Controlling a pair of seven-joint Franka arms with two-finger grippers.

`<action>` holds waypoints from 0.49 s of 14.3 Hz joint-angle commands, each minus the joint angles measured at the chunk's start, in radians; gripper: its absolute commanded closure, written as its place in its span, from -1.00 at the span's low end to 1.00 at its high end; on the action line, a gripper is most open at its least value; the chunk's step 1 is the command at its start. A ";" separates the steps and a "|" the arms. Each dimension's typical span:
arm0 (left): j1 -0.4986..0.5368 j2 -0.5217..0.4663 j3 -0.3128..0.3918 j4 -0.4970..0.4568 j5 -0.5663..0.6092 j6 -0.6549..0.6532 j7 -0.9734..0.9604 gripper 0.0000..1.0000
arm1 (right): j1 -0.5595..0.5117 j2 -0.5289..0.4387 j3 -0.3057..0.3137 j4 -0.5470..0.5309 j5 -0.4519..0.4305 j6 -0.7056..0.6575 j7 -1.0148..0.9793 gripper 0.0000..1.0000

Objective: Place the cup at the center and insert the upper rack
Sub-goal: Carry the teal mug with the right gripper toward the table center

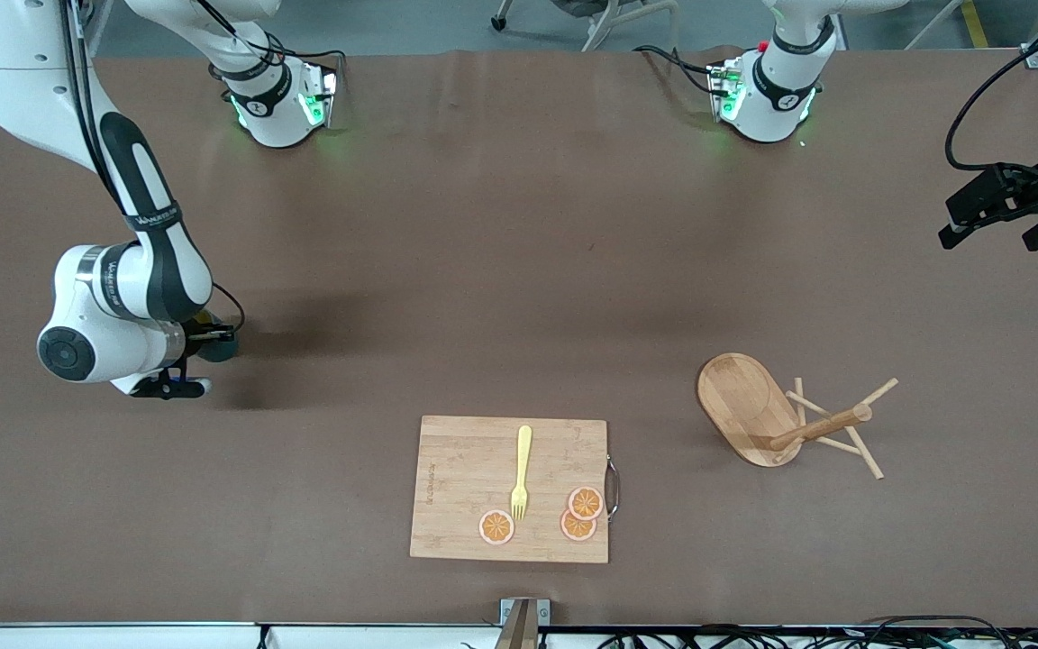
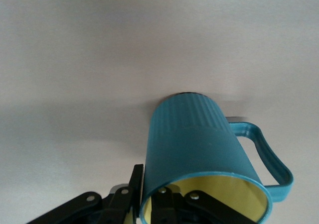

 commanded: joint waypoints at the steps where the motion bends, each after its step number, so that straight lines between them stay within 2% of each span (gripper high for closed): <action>1: 0.002 -0.005 0.003 0.007 -0.012 -0.007 0.013 -1.00 | 0.023 -0.004 0.007 0.011 0.033 -0.027 0.004 0.91; 7: 0.002 -0.011 0.003 0.007 -0.012 -0.009 0.011 -1.00 | 0.132 -0.006 0.007 0.063 0.130 -0.039 0.022 0.98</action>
